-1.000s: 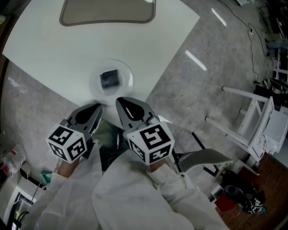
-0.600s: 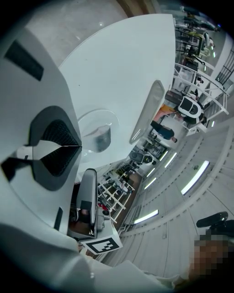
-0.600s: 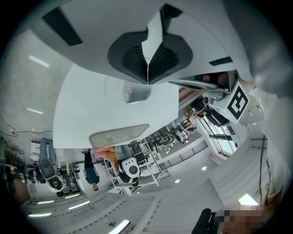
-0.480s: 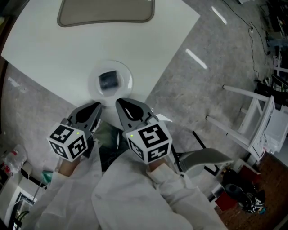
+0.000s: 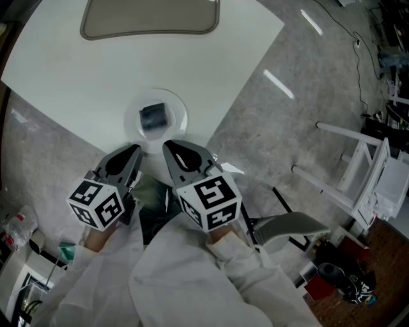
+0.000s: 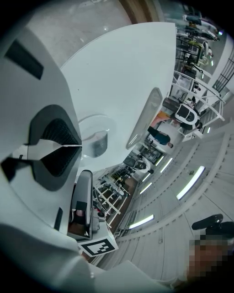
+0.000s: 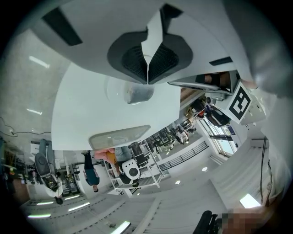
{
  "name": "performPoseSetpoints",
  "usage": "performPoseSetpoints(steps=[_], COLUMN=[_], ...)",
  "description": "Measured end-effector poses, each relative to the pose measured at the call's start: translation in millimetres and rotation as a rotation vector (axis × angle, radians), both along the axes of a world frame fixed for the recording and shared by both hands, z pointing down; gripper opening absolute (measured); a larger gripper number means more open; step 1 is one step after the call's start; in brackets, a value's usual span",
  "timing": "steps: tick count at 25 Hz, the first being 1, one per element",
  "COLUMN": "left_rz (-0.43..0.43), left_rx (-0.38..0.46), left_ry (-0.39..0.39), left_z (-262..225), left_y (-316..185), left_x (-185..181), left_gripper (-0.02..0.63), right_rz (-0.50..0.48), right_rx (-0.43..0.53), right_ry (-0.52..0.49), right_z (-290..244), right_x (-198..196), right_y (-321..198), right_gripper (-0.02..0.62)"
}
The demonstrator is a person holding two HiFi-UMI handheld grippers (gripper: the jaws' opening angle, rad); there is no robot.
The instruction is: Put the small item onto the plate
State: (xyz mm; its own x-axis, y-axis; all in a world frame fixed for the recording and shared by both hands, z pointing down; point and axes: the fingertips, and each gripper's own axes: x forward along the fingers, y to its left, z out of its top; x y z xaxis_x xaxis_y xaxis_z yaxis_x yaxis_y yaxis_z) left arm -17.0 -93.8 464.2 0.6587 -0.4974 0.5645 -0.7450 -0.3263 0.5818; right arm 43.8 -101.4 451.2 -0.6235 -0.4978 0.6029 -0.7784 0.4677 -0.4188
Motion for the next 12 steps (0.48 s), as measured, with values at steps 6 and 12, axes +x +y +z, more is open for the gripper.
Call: performPoseSetpoints(steps=[6,12], left_rz=[-0.009,-0.057], left_rx=[-0.003,-0.005], left_ry=[0.003,0.029], left_z=[0,1], left_y=[-1,-3], left_x=[-4,-8], left_gripper=[0.011,0.012], right_rz=[0.024,0.06], right_rx=[-0.009,-0.024], right_ry=[-0.011,-0.022], right_z=[1,5], right_x=[6,15], right_y=[-3,-6], right_gripper=[0.017,0.017])
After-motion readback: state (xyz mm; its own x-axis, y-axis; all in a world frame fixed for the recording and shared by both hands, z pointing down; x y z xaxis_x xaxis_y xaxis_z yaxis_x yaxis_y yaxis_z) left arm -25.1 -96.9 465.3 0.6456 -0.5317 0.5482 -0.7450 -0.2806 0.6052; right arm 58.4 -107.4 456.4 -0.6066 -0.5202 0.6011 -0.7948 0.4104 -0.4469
